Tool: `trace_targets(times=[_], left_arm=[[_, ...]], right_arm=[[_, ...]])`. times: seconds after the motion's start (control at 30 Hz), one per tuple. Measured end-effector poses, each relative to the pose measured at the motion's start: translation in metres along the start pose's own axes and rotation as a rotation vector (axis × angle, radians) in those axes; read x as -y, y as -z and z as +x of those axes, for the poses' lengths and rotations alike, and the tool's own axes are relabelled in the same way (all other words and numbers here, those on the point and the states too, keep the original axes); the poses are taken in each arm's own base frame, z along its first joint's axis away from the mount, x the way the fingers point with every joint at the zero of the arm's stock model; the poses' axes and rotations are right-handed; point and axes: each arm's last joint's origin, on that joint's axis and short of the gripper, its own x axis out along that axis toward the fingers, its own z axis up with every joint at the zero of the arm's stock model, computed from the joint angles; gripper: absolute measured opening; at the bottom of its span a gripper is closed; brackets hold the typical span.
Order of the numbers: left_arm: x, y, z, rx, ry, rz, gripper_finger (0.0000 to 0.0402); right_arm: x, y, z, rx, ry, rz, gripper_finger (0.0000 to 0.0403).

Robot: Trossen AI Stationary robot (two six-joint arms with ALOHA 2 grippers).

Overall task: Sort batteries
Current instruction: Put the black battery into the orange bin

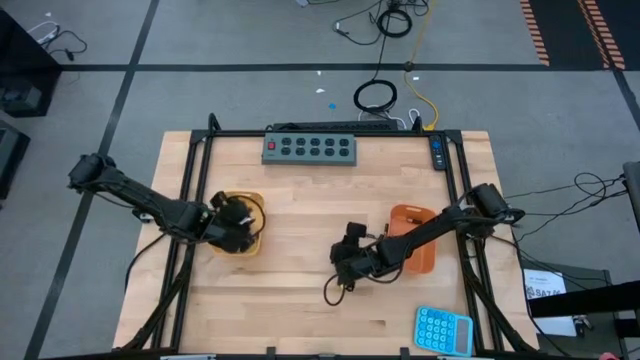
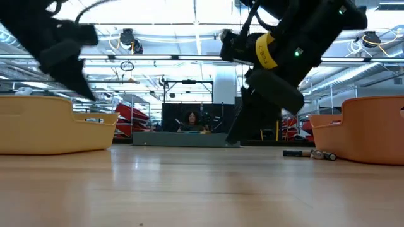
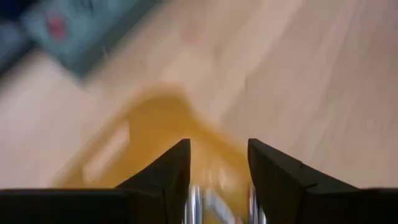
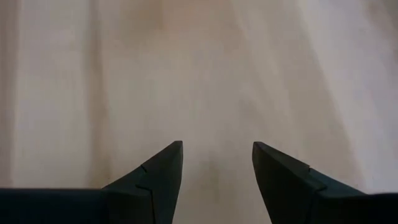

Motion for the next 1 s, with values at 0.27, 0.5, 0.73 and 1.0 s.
trace_targets(times=[0.27, 0.5, 0.73, 1.0], left_arm=[[0.029, -0.029, -0.004, 0.438, -0.019, 0.195, 0.0172], [0.048, -0.038, 0.013, 0.499, -0.035, 0.268, 0.0173], [0.082, -0.048, 0.04, 0.639, 0.133, 0.425, 0.0173], [0.089, -0.051, 0.052, 0.689, 0.276, 0.464, 0.0173]], right_arm=[[0.033, -0.016, -0.049, -0.002, 0.028, 0.128, 0.0185], [0.068, -0.023, -0.047, -0.09, 0.006, 0.188, 0.0185], [0.098, -0.011, -0.023, -0.364, -0.148, 0.241, 0.0166], [0.097, -0.007, -0.017, -0.617, -0.11, 0.191, 0.0138]])
